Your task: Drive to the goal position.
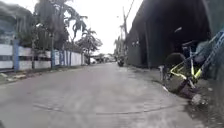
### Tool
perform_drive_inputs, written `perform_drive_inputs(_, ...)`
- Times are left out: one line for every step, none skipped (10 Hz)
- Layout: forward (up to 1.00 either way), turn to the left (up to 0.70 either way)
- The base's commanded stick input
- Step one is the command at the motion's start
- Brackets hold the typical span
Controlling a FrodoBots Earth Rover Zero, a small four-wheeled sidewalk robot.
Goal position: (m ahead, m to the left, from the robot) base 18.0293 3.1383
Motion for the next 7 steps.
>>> perform_drive_inputs(1.0,0.04)
perform_drive_inputs(1.0,0.04)
perform_drive_inputs(1.0,0.04)
perform_drive_inputs(1.0,0.04)
perform_drive_inputs(1.0,0.04)
perform_drive_inputs(1.0,0.04)
perform_drive_inputs(1.0,0.04)
